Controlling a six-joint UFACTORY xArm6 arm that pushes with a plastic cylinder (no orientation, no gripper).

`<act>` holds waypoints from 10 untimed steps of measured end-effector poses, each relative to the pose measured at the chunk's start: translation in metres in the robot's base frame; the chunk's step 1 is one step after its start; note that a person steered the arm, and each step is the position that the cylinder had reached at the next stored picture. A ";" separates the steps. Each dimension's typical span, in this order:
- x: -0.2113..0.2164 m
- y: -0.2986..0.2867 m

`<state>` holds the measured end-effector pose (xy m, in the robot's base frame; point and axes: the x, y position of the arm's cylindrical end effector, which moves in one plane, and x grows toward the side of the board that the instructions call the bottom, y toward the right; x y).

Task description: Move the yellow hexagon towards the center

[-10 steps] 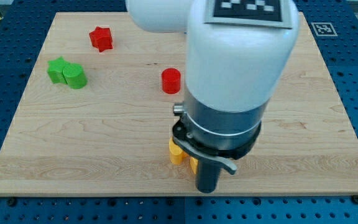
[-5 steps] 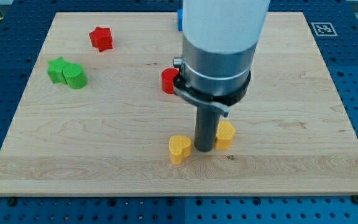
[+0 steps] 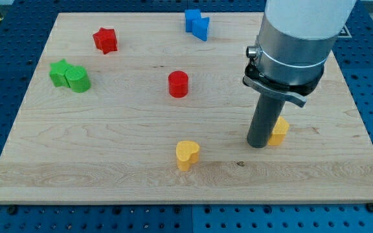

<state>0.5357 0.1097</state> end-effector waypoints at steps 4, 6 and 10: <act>0.006 0.083; -0.010 0.068; -0.064 0.033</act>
